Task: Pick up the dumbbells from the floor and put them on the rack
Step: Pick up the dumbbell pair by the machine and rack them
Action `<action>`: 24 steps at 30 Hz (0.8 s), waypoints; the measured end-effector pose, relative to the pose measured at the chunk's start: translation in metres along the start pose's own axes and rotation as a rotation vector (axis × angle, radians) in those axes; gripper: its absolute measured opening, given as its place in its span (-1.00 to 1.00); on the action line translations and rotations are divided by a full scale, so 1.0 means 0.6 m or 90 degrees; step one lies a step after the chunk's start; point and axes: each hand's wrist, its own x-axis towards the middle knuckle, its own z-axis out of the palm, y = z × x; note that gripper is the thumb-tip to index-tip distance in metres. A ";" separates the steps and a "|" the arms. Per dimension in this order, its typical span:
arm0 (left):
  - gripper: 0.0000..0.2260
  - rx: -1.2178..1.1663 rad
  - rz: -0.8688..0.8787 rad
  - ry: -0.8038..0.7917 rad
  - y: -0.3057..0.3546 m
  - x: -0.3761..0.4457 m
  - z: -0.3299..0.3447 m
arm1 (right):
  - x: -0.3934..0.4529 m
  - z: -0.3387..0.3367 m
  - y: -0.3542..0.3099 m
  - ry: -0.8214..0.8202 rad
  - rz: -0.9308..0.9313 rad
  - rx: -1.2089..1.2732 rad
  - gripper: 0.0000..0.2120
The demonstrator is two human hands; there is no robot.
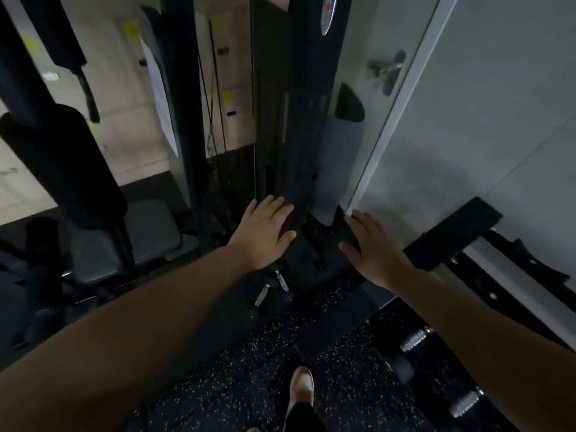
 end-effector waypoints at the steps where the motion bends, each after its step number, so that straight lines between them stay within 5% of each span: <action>1: -0.43 0.003 -0.019 -0.017 -0.007 0.005 0.012 | 0.017 0.013 0.006 -0.008 -0.006 0.007 -0.35; 15: -0.45 -0.122 -0.367 -0.156 -0.166 0.075 0.302 | 0.206 0.287 0.085 -0.226 -0.005 0.112 -0.40; 24: -0.47 -0.217 -0.447 -0.187 -0.308 0.132 0.517 | 0.329 0.506 0.101 -0.274 0.056 0.150 -0.42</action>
